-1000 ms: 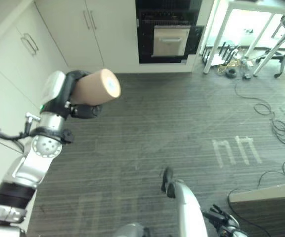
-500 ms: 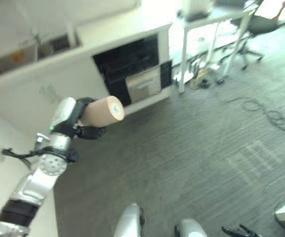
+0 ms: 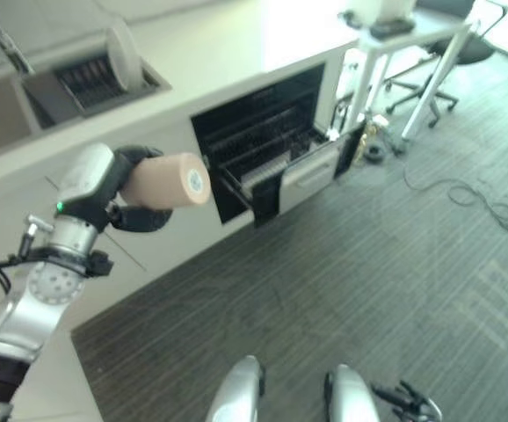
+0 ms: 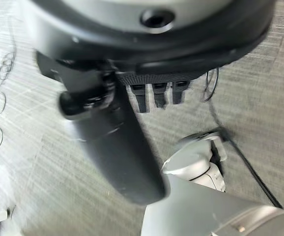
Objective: Place the dishes in the dishwasher.
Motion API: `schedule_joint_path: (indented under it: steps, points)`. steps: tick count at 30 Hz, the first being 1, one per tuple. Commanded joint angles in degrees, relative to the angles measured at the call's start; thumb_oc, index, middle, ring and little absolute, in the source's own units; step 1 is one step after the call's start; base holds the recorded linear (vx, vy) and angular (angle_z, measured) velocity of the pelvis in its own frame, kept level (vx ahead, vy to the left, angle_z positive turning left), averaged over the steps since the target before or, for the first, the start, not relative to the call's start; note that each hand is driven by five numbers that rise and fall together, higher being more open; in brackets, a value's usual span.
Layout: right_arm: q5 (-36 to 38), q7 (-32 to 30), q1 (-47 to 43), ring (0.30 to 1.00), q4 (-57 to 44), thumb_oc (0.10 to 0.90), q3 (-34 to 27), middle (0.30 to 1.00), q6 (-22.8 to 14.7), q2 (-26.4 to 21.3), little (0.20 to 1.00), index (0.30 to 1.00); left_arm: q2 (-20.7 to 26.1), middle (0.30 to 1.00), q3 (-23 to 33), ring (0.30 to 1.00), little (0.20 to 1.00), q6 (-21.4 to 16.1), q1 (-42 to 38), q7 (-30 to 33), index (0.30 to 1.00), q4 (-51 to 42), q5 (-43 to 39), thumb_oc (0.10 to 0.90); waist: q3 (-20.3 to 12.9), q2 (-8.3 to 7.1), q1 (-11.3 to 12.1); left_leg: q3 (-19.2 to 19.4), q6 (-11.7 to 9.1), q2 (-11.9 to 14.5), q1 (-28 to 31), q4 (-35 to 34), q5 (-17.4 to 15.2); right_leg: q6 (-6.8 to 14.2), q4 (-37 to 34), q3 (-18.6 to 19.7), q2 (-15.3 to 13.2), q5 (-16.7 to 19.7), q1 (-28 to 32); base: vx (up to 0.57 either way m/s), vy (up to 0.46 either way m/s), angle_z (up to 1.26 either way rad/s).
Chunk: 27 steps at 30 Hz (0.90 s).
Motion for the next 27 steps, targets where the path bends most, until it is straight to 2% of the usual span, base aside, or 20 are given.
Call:
schedule_joint_path:
  steps: [1,3,4,6,8,10,11,14,16,17,18,19,20,22,24,27]
  points:
    - [-0.1,0.3,-0.4,0.900,1.6,0.800,-1.0,0.900,0.3,-1.8,0.900,0.900,2.7,0.300,6.5,0.300,0.300,-1.4,-5.8,4.4,0.300,-5.5,-4.3,0.400,-2.2,2.24,-2.4,-2.0,15.2,-0.7,8.5,-13.7,3.1,3.5,-1.5,0.5,0.3,11.7,4.6,0.23,-0.398,0.22]
    - [-0.6,0.4,-0.5,0.900,2.1,0.800,-1.4,0.900,1.1,-1.4,0.900,0.900,2.6,0.300,7.6,0.300,0.300,-1.8,-4.6,3.9,0.300,-4.9,-4.1,0.400,-2.8,1.97,-1.9,-1.8,14.6,0.7,8.7,-13.7,2.6,4.0,-1.5,0.1,0.3,9.8,5.5,0.23,-0.409,-0.11]
    - [-1.4,0.6,-0.5,0.900,2.5,0.800,-1.5,0.900,1.4,-1.2,0.900,0.900,2.2,0.300,8.4,0.300,0.300,-1.4,-3.6,3.7,0.300,-5.2,-4.1,0.400,-3.4,1.50,-1.2,-1.4,13.9,1.8,8.9,-13.7,2.7,4.0,-1.5,-1.5,0.0,8.6,6.2,0.29,-0.558,-0.09]
    - [-3.0,0.6,-0.4,0.900,2.4,0.800,-0.7,0.900,1.3,-1.1,0.900,0.900,0.0,0.300,10.2,0.300,0.300,-0.5,-0.5,3.9,0.300,-7.5,-2.4,0.400,-4.4,1.23,-0.8,-1.2,12.3,5.0,9.3,-13.7,3.2,2.8,-1.5,-3.5,1.2,6.2,7.7,0.25,-0.515,0.00]
    - [-3.4,0.2,-0.6,0.900,2.2,0.800,0.0,0.900,1.2,-1.2,0.900,0.900,-0.9,0.300,11.0,0.300,0.300,-0.2,0.4,3.8,0.300,-8.3,-2.0,0.400,-4.4,1.18,-0.9,-0.8,11.8,6.5,9.7,-13.7,3.8,1.8,-1.5,-4.4,1.8,5.4,8.2,0.15,-0.331,0.09]
    - [-1.5,0.2,-0.8,0.900,2.6,0.800,0.5,0.900,0.9,-2.2,0.900,0.900,-1.9,0.300,10.6,0.300,0.300,-0.6,0.1,3.6,0.300,-8.6,-1.9,0.400,-4.0,0.57,-1.0,0.4,11.4,7.6,10.1,-13.7,6.7,0.2,-1.5,-4.7,2.6,4.6,9.4,0.15,-0.357,-0.14]
    - [-1.0,0.6,-0.8,0.900,2.8,0.800,0.4,0.900,0.7,-2.6,0.900,0.900,-2.3,0.300,10.3,0.300,0.300,-0.7,-0.1,3.3,0.300,-8.9,-1.6,0.400,-3.6,0.09,-1.1,1.9,10.9,8.1,10.4,-13.3,10.0,-0.7,-1.5,-5.1,2.8,4.2,10.0,0.12,-0.317,-0.12]
    - [-0.9,1.4,-0.3,0.900,3.1,0.800,-0.3,0.900,0.1,-3.1,0.900,0.900,-3.2,0.300,9.1,0.300,0.300,-0.3,-1.3,2.1,0.300,-9.6,-1.0,0.400,-2.8,0.05,-2.1,5.8,10.1,9.0,7.9,-7.2,12.4,-2.4,-1.5,-6.6,3.6,3.4,11.4,0.13,-0.263,0.34]
    - [-1.1,1.5,0.5,0.900,3.0,0.800,-0.7,0.900,0.2,-3.2,0.900,0.900,-4.0,0.300,7.9,0.300,0.300,0.3,-2.2,2.2,0.300,-9.5,-0.4,0.400,-2.9,1.02,-2.3,6.4,10.6,4.6,7.1,-9.5,11.2,-2.5,-1.5,-6.7,5.0,2.9,11.8,0.20,-0.102,0.83]
    - [-1.8,1.5,0.6,0.900,3.1,0.800,-0.6,0.900,0.4,-3.1,0.900,0.900,-4.2,0.300,8.0,0.300,0.300,0.3,-1.9,2.3,0.300,-9.4,-0.2,0.400,-2.8,1.71,-2.0,6.1,10.7,1.9,7.0,-12.0,11.7,-2.5,-1.5,-6.1,6.2,2.7,12.1,0.25,0.010,0.38]
    - [-2.1,1.4,0.6,0.900,3.6,0.800,-0.5,0.900,0.5,-2.9,0.900,0.900,-5.5,0.300,7.6,0.300,0.300,-0.3,-1.3,2.7,0.300,-9.3,1.2,0.400,-2.2,2.75,-1.3,7.3,10.6,-1.1,3.4,-13.7,12.6,-2.7,-1.5,-5.6,8.1,1.7,13.5,0.25,0.010,-0.02]
    - [-2.0,1.2,0.6,0.900,3.7,0.800,-0.4,0.900,0.7,-2.9,0.900,0.900,-6.3,0.300,7.3,0.300,0.300,-0.5,-1.0,3.0,0.300,-9.4,1.9,0.400,-2.0,3.26,-1.0,8.7,10.5,-1.7,0.7,-13.7,13.4,-2.9,-1.5,-5.9,8.9,1.3,14.1,0.32,0.016,-0.28]
    - [-1.4,0.6,0.8,0.900,3.7,0.800,0.0,0.900,0.6,-2.4,0.900,0.900,-7.7,0.300,6.8,0.300,0.300,-1.0,-0.3,3.6,0.300,-9.9,3.2,0.400,-1.9,4.29,0.1,11.2,9.6,-1.9,-4.2,-13.7,16.6,-3.5,-1.5,-7.2,10.4,0.5,15.1,0.25,0.016,-0.18]
    - [-1.4,0.2,1.0,0.900,3.6,0.800,0.6,0.900,0.0,-1.9,0.900,0.900,-9.0,0.300,7.4,0.300,0.300,-2.1,0.9,4.1,0.300,-9.8,4.3,0.400,-2.3,4.34,1.0,13.0,9.7,-1.8,-5.8,-13.7,17.2,-4.0,-1.5,-8.3,10.7,-0.1,15.6,0.19,0.046,-0.01]
    - [-3.3,-0.6,1.2,0.900,2.9,0.800,1.5,0.900,-0.9,-0.9,0.900,0.900,-9.4,0.300,8.7,0.300,0.300,-3.8,2.5,5.1,0.300,-9.0,4.0,0.400,-3.1,4.02,1.4,13.7,11.2,-1.8,-4.1,-13.7,15.2,-4.0,-1.5,-9.0,10.9,-1.5,16.5,0.18,0.101,-0.04]
    - [-4.6,-0.2,1.6,0.900,2.0,0.800,2.0,0.900,-1.9,-0.1,0.900,0.900,-8.5,0.300,11.0,0.300,0.300,-4.9,3.7,4.8,0.300,-8.5,3.1,0.400,-4.6,2.85,3.1,12.2,13.5,-2.7,-1.8,-13.7,11.9,-4.1,-1.5,-10.1,12.0,-4.5,20.8,0.23,0.060,-0.30]
